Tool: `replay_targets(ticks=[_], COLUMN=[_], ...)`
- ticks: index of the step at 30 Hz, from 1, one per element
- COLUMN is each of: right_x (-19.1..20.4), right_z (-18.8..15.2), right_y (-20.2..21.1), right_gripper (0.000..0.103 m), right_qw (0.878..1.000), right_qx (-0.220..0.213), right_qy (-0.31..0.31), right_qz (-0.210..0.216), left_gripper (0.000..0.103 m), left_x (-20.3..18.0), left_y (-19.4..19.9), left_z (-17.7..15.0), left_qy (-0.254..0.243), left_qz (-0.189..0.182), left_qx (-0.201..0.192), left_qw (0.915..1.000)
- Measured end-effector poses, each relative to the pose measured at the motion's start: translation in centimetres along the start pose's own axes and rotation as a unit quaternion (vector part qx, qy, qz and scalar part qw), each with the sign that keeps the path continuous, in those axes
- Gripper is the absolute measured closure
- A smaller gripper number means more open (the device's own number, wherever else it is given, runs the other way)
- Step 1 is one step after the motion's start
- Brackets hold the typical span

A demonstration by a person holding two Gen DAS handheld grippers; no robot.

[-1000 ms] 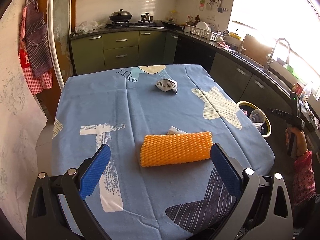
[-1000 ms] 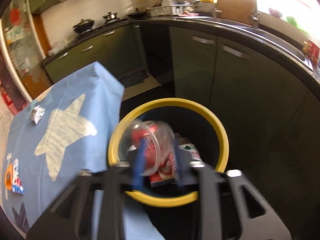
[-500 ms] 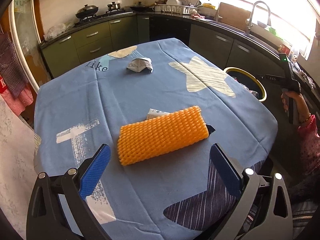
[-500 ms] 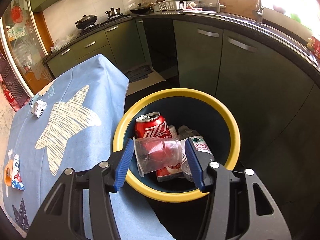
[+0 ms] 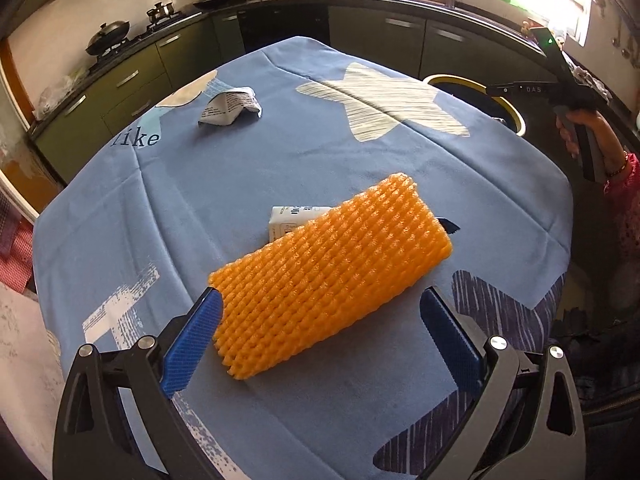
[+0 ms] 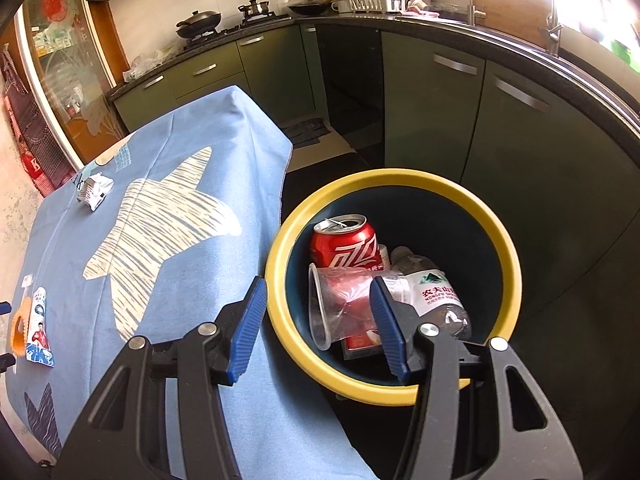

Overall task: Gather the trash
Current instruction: 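Move the left gripper toward the orange foam net sleeve, then grasp the orange foam net sleeve with the left gripper and lift, then carry the foam sleeve over the bin and open the left gripper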

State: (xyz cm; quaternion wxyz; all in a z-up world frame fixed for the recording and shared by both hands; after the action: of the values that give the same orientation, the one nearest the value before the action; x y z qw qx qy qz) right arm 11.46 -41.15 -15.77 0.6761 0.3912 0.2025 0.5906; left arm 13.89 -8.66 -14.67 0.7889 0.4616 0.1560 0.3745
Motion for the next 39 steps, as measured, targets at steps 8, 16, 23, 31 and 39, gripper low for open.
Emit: replay_targets(ticks=[8, 16, 23, 31, 39], right_x=[0.1, 0.4, 0.7, 0.2, -2.4], right_z=[0.1, -0.1, 0.1, -0.4, -1.9], right_y=[0.2, 0.5, 0.9, 1.8, 3.8], right_gripper=[0.052, 0.052, 0.052, 0.052, 0.052], right_qw=[1.000, 1.000, 1.000, 1.000, 0.999], right_qx=[-0.001, 0.000, -0.005, -0.014, -0.036], right_qy=[0.002, 0.005, 0.006, -0.003, -0.036], right_qz=[0.004, 0.012, 0.021, 0.025, 0.010], left_gripper=[0.026, 0.061, 0.082, 0.089, 0.089], left_x=[-0.4, 1.0, 0.8, -0.6, -4.7], left_y=[-2.6, -1.2, 1.2, 4.7, 6.5], left_z=[-0.5, -0.6, -1.2, -0.2, 4.8], left_qy=[-0.066, -0.027, -0.006, 0.001, -0.033], left_qz=[0.053, 0.033, 0.035, 0.025, -0.006], left_qx=[0.014, 0.000, -0.007, -0.030, -0.058], left_qw=[0.9963, 0.9991, 0.9993, 0.9992, 0.9978])
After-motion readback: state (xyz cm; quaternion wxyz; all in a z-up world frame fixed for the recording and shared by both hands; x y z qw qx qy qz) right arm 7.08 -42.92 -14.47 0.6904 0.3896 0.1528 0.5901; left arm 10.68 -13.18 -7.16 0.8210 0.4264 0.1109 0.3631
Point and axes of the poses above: each gripper's, at about its wrist camera, not at the fingertips, and y roughly against the way its jaws point, x to its left, z to its top, the point moved 3 cm from there along -y, roughly the way its jaws point, and after that the axes turned 1 degree about z, right-handed, at the moved point
